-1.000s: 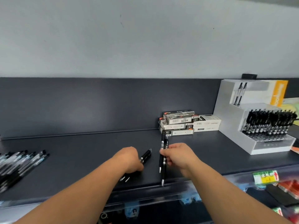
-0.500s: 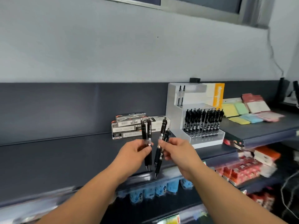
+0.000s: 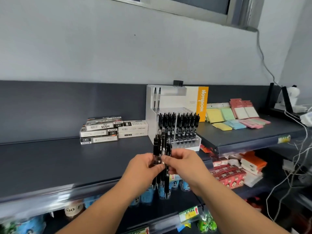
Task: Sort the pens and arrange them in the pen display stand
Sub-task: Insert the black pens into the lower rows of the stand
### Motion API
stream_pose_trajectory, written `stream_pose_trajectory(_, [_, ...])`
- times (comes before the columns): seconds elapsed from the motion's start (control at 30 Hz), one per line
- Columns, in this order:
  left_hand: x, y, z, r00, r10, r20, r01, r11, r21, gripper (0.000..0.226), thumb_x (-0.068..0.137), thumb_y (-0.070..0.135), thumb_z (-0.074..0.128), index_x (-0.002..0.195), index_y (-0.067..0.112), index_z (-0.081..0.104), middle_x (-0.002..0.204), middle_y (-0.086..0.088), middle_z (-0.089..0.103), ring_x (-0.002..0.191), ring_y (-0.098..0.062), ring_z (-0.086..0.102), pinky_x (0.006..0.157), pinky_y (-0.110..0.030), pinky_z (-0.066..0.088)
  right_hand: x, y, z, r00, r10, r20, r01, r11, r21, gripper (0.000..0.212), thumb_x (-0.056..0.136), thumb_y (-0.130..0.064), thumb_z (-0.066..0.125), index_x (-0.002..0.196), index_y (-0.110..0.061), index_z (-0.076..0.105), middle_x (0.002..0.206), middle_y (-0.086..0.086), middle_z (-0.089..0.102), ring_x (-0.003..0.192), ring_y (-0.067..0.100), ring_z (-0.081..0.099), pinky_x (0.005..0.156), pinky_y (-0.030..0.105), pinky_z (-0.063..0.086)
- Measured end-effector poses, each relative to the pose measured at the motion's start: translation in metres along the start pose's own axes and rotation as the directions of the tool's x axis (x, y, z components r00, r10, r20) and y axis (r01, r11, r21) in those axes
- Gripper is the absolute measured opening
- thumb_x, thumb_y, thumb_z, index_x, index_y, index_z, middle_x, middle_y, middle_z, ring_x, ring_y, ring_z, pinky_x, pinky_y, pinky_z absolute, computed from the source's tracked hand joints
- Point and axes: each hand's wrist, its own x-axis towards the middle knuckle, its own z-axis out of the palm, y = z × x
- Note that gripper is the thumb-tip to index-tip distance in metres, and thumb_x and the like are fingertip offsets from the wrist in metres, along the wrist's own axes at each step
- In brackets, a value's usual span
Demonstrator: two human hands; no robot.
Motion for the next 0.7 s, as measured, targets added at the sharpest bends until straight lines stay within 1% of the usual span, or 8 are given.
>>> stream_pose_trajectory(0.1, [0.011,-0.001,0.0,1.0,-0.02,-0.009,0.02,0.998,-0.053,0.008,0.088,0.021,0.067,0.094,0.023,0.072,0.084,0.009,0.075,0.082,-0.007,0.071,0.084,-0.034,0.056,0.014,0.003,-0.004,1.0,0.001,0.017,0.0,0.999,-0.034,0.012,0.087,-0.018,0.071,0.088,-0.007,0.073,0.075,0.006,0.067,0.064,0.012,0.06,0.068,0.026,0.057])
stream_pose_trajectory(0.17, [0.021,-0.004,-0.002,0.999,-0.019,-0.041,0.015,0.997,-0.077,0.009,0.088,0.021,0.067,0.094,0.024,0.072,0.084,0.01,0.075,0.082,-0.006,0.07,0.084,-0.034,0.056,0.027,0.003,-0.004,1.0,-0.014,0.025,0.015,0.999,-0.046,0.014,0.087,-0.017,0.07,0.089,-0.003,0.072,0.072,0.006,0.066,0.064,0.013,0.061,0.068,0.029,0.058])
stream_pose_trajectory(0.23, [0.034,-0.007,-0.004,0.996,-0.014,-0.087,0.007,0.997,-0.081,0.009,0.088,0.021,0.067,0.094,0.026,0.072,0.083,0.011,0.075,0.081,-0.005,0.07,0.082,-0.031,0.056,0.04,0.0,-0.004,0.999,-0.036,0.005,0.036,0.997,-0.068,0.012,0.088,-0.018,0.07,0.085,-0.006,0.072,0.065,0.001,0.067,0.061,0.01,0.061,0.064,0.025,0.056])
stream_pose_trajectory(0.3, [0.05,-0.008,-0.009,0.992,0.002,-0.125,-0.015,0.995,-0.099,0.009,0.088,0.022,0.067,0.093,0.028,0.072,0.082,0.014,0.074,0.08,-0.001,0.069,0.08,-0.026,0.056,0.056,-0.005,-0.006,0.994,-0.07,-0.081,0.06,0.991,-0.12,0.012,0.088,-0.021,0.07,0.081,-0.011,0.073,0.065,0.004,0.069,0.061,0.01,0.061,0.062,0.028,0.057])
stream_pose_trajectory(0.37, [0.067,-0.005,-0.014,0.988,0.028,-0.152,-0.046,0.992,-0.12,0.007,0.088,0.024,0.067,0.089,0.031,0.07,0.083,0.016,0.073,0.082,0.003,0.067,0.075,-0.018,0.053,0.077,-0.009,-0.015,0.964,-0.145,-0.223,0.089,0.966,-0.242,0.022,0.086,-0.029,0.071,0.08,-0.008,0.072,0.072,0.013,0.07,0.061,0.014,0.059,0.064,0.035,0.054])
stream_pose_trajectory(0.47, [0.095,-0.002,-0.018,0.984,0.074,-0.163,-0.099,0.984,-0.148,0.009,0.089,0.024,0.066,0.09,0.034,0.068,0.085,0.022,0.07,0.081,0.011,0.062,0.067,-0.006,0.046,0.109,-0.021,-0.034,0.885,-0.283,-0.369,0.1,0.89,-0.445,0.039,0.084,-0.038,0.071,0.074,-0.001,0.065,0.069,0.018,0.064,0.056,0.015,0.049,0.055,0.027,0.04])
stream_pose_trajectory(0.57, [0.115,-0.002,-0.017,0.983,0.106,-0.149,-0.131,0.977,-0.169,0.011,0.09,0.024,0.065,0.097,0.03,0.07,0.088,0.02,0.071,0.084,0.009,0.063,0.07,-0.008,0.047,0.129,-0.027,-0.043,0.856,-0.326,-0.401,0.082,0.852,-0.517,0.042,0.084,-0.037,0.071,0.071,0.001,0.061,0.06,0.013,0.055,0.054,0.014,0.042,0.051,0.026,0.034])
stream_pose_trajectory(0.7, [0.131,-0.008,-0.014,0.98,0.13,-0.148,-0.157,0.97,-0.188,0.011,0.09,0.023,0.066,0.094,0.033,0.069,0.083,0.026,0.068,0.076,0.023,0.057,0.062,0.003,0.041,0.145,-0.02,-0.041,0.854,-0.337,-0.398,0.053,0.816,-0.576,0.04,0.085,-0.036,0.071,0.069,-0.002,0.06,0.057,0.0,0.051,0.053,0.013,0.042,0.05,0.023,0.034])
